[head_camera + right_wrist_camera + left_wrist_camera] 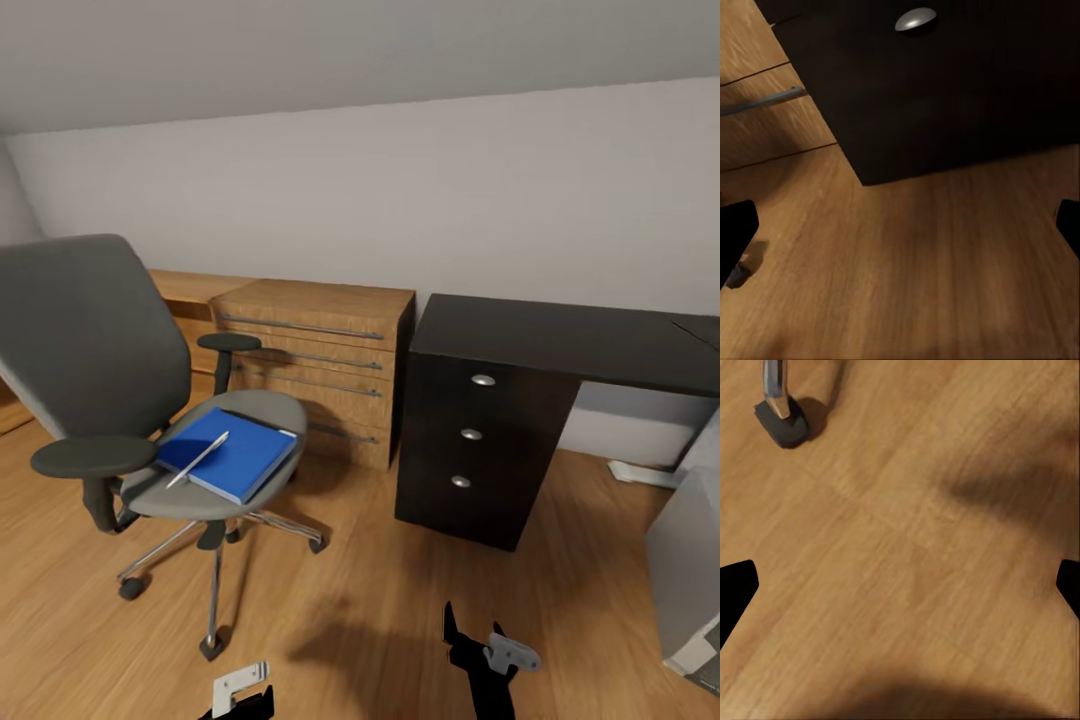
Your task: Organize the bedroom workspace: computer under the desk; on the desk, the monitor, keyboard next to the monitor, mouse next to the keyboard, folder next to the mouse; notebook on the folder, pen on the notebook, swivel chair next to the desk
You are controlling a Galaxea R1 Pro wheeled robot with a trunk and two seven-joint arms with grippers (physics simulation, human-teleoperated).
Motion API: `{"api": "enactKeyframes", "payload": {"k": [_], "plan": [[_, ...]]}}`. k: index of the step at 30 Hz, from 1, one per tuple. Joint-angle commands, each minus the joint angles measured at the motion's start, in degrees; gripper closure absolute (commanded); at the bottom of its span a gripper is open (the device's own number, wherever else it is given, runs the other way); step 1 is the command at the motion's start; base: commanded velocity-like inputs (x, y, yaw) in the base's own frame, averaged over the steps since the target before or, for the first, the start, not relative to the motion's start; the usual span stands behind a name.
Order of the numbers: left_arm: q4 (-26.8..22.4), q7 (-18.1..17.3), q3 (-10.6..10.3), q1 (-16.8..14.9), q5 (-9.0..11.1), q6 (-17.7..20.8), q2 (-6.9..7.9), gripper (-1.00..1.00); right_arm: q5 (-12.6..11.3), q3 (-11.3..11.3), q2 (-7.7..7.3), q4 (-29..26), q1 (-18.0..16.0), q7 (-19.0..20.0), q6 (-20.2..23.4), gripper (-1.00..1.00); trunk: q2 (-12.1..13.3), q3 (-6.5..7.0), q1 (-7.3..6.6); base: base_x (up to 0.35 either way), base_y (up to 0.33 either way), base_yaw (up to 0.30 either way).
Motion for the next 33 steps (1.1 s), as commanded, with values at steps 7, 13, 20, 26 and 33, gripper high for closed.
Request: {"api": "enactKeyframes", "payload": {"k": [7, 13, 20, 26, 33], "plan": [[0.74, 0.42, -0.44, 0.00, 0.46, 0.22, 0.07, -1.00, -0.47, -0.14, -0.04, 0.00, -0.03, 0.36, -0.06, -1.00, -0.02, -0.05, -0.01, 0.000, 0.000, -0.278], [1.11, 0.45, -0.46, 0.00, 0.46, 0.22, 0.11, -1.00, -0.47, -0.14, -0.04, -0.01, -0.03, 0.28, -0.06, -1.00, -0.02, -0.05, -0.01, 0.000, 0.000, -0.287], [1.15, 0.43, -0.46, 0.00, 0.44, 0.22, 0.05, -1.00, -0.47, -0.14, -0.04, -0.01, -0.03, 0.26, -0.04, -1.00, -0.02, -0.05, -0.01, 0.000, 0.000, -0.299], [1.15, 0.45, -0.46, 0.00, 0.39, 0.20, 0.11, -1.00, -0.47, -0.14, -0.04, -0.01, -0.03, 0.26, 0.01, -1.00, -0.02, -0.05, -0.01, 0.000, 0.000, -0.300], [1.15, 0.45, -0.46, 0.00, 0.38, 0.22, 0.12, -1.00, -0.47, -0.14, -0.04, 0.06, -0.03, 0.26, 0.02, -1.00, -0.02, -0.05, -0.01, 0.000, 0.000, -0.300]]}}
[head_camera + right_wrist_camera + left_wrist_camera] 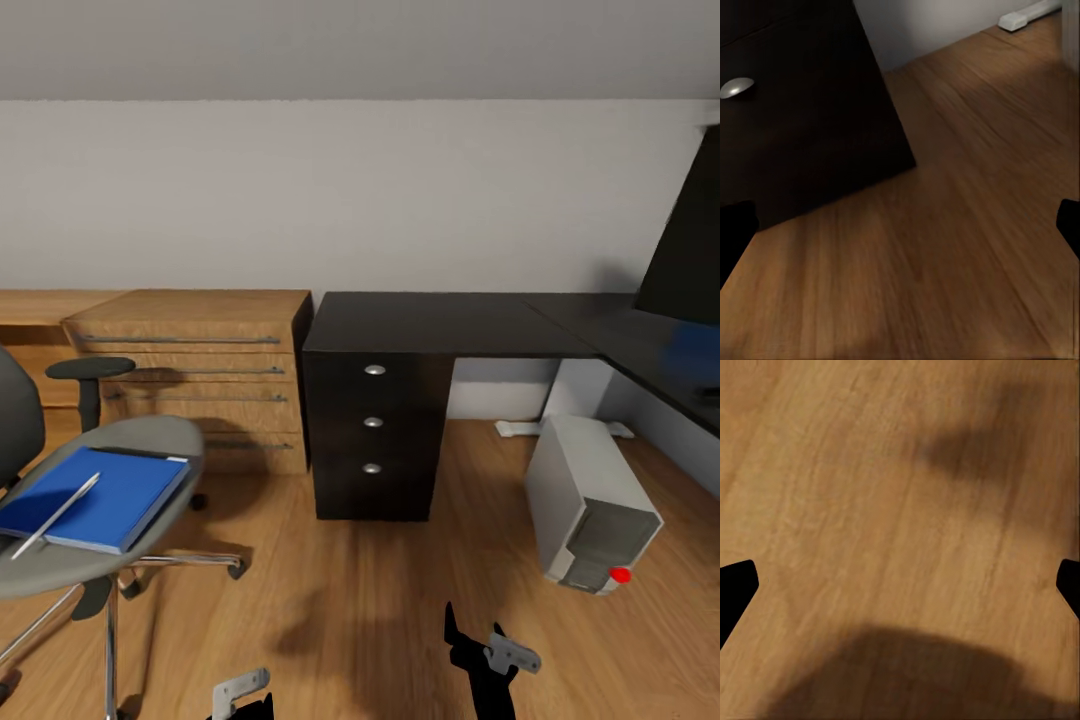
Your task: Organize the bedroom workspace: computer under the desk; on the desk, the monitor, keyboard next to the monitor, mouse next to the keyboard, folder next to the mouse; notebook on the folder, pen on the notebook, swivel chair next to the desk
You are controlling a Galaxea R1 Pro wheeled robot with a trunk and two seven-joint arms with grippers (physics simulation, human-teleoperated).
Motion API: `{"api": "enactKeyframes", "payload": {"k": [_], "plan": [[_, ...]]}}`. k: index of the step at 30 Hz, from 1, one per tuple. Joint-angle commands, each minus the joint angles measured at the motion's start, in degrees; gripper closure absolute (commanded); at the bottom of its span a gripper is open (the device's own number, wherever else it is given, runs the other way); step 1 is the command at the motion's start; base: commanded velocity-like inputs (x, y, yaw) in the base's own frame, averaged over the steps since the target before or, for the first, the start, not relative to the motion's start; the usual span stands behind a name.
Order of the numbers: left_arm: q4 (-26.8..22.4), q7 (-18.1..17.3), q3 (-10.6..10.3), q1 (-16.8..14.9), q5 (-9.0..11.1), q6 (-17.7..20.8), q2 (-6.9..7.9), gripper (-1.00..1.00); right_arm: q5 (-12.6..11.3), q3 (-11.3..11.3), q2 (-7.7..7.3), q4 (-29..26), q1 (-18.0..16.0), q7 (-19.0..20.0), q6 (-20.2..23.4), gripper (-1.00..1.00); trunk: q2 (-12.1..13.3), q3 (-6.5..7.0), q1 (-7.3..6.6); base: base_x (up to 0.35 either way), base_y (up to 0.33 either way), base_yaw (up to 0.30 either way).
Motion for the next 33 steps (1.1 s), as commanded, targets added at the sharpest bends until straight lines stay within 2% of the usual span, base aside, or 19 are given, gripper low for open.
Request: {"api": "enactKeyframes", "payload": {"k": [1, 17, 26, 33], "plan": [[-0.13, 0.44, -0.19, 0.00, 0.46, 0.22, 0.04, -1.00, -0.47, -0.11, 0.01, 0.03, -0.03, 0.51, -0.07, -1.00, -0.02, -0.05, -0.01, 0.000, 0.000, -0.300], [-0.13, 0.43, -0.19, 0.00, 0.46, 0.17, 0.04, -1.00, -0.47, -0.13, 0.01, 0.03, -0.03, 0.51, -0.09, -1.00, -0.02, -0.05, -0.01, 0.008, 0.000, -0.300], [-0.13, 0.44, -0.19, 0.00, 0.46, 0.14, 0.08, -1.00, -0.50, -0.13, -0.03, -0.03, -0.03, 0.46, -0.19, -1.00, -0.02, -0.05, -0.01, 0.258, -0.060, -0.284], [-0.13, 0.44, -0.19, 0.00, 0.46, 0.14, 0.13, -1.00, -0.61, -0.13, -0.75, 0.03, -0.03, -1.52, -0.24, -1.00, -0.02, -0.05, -0.01, 0.299, -0.069, -0.075]]}}
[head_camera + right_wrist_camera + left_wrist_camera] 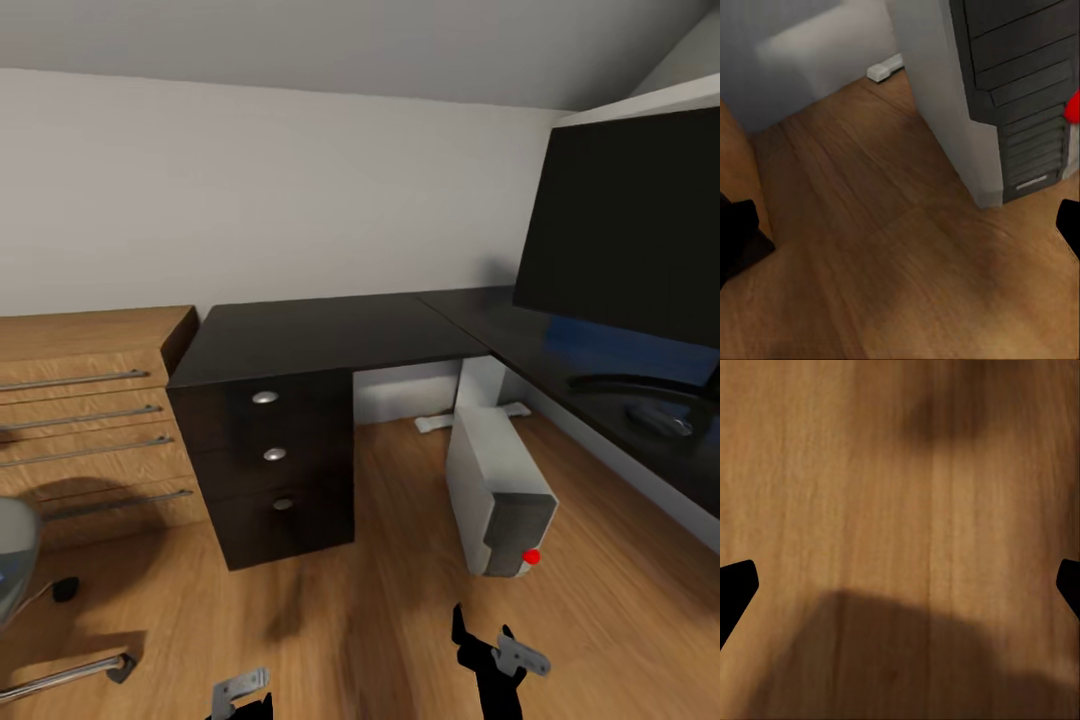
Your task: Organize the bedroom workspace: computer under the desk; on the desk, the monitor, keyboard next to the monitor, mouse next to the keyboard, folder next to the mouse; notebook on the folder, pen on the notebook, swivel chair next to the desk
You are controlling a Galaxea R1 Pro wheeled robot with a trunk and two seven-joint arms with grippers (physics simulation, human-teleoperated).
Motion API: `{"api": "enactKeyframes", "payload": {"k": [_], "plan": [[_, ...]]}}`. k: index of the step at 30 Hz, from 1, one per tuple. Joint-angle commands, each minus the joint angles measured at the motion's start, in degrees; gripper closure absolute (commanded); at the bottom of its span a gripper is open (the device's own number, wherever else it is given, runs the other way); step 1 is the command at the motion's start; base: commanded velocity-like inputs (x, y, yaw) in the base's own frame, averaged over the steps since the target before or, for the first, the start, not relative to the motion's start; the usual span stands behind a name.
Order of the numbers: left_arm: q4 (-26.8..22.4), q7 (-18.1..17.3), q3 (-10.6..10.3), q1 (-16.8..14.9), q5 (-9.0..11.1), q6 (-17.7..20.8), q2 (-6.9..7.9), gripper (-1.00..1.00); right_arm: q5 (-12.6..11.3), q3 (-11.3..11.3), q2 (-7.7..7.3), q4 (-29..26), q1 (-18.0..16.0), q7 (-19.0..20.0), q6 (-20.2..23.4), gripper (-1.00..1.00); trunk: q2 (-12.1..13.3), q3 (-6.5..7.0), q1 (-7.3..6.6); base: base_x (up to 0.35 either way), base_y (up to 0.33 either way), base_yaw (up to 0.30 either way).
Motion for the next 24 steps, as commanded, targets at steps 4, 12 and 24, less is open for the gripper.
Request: {"api": "enactKeyframes", "payload": {"k": [4, 12, 24], "plan": [[-0.11, 0.43, -0.14, -0.01, 0.46, 0.22, 0.04, -1.00, -0.50, -0.15, -0.01, -0.02, -0.02, -2.01, -0.09, -1.00, -0.02, -0.06, 0.02, 0.288, -0.056, -0.005], [-0.11, 0.43, -0.11, -0.01, 0.46, 0.20, 0.06, -1.00, -0.43, -0.13, -0.01, -0.09, -0.02, -2.56, -0.08, -1.00, -0.02, -0.06, 0.02, 0.142, -0.044, 0.000], [-0.11, 0.33, -0.26, -0.01, 0.52, -3.67, -0.03, -1.00, -0.39, -0.04, -0.39, -0.52, -0.02, -2.72, -0.27, -1.00, -0.02, -0.06, 0.02, 0.261, -0.003, 0.000]]}}
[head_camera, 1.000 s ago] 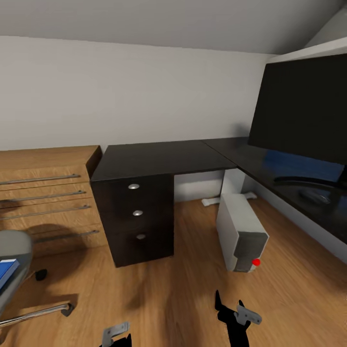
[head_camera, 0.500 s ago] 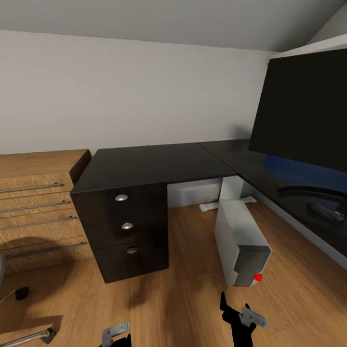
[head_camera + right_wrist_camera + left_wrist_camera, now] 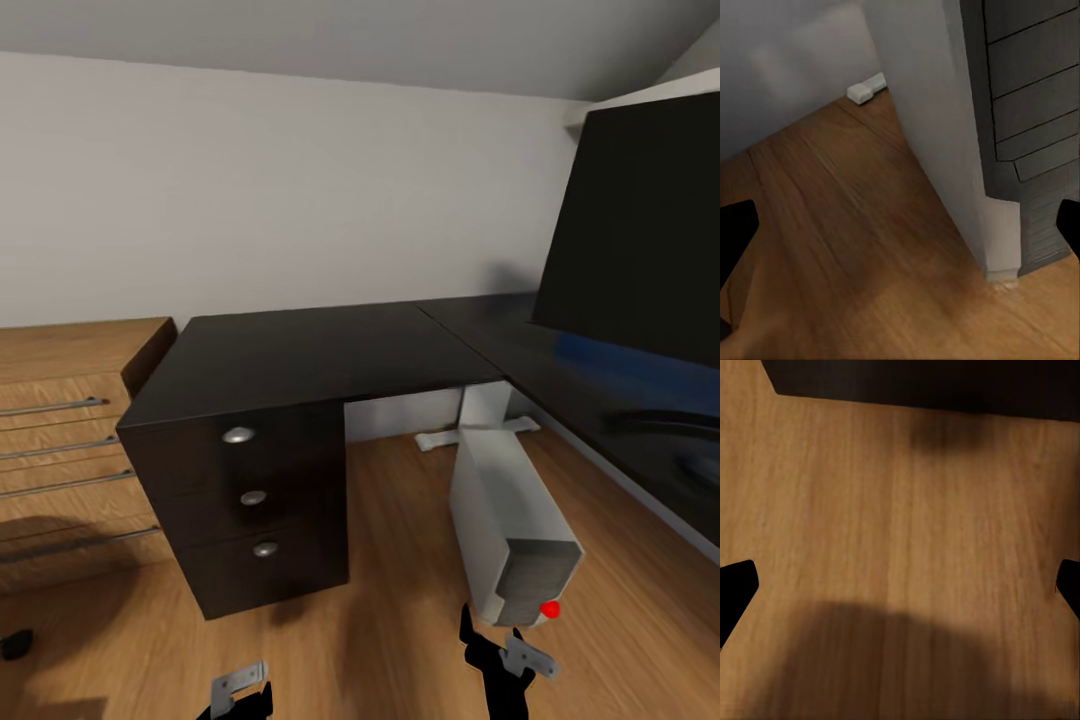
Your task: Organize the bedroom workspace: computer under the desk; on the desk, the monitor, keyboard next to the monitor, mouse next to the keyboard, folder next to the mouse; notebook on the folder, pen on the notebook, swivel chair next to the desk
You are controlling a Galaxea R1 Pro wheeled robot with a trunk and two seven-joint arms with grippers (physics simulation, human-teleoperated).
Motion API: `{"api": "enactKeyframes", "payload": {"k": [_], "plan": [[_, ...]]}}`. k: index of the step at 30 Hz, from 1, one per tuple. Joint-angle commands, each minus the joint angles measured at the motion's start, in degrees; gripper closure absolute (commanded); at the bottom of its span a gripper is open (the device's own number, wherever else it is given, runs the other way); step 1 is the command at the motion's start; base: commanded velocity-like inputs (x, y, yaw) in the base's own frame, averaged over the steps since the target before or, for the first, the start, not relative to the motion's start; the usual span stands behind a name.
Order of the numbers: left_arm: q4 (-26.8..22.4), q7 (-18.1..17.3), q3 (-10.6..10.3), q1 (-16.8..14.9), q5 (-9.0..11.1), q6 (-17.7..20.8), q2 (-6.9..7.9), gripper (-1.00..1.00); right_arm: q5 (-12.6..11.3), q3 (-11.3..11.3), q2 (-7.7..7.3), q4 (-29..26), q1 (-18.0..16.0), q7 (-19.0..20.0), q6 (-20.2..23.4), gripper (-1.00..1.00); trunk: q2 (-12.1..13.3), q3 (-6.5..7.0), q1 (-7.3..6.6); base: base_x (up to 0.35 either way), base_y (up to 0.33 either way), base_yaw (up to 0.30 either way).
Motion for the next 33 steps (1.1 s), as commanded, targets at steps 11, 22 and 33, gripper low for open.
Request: {"api": "enactKeyframes", "payload": {"k": [11, 22, 33], "plan": [[-0.35, 0.20, -0.07, -0.01, 0.44, 0.09, 0.12, -1.00, -0.50, -0.22, -1.91, -0.29, -0.05, 0.16, 1.46, -1.00, -0.02, -0.06, 0.02, 0.272, -0.016, 0.000], [-2.61, 0.17, -0.05, -0.01, 0.51, -0.01, 0.03, -1.00, -0.56, -0.31, -7.20, -6.69, -0.41, -0.55, 24.75, -1.00, -0.02, -0.06, 0.02, 0.017, -0.003, 0.000], [-2.42, 0.02, -2.35, -0.01, 0.57, -0.19, 0.12, -1.00, -0.49, -0.28, -8.36, -7.15, -0.40, -0.95, 25.26, -1.00, -0.02, -0.06, 0.02, 0.005, 0.000, 0.000]]}}
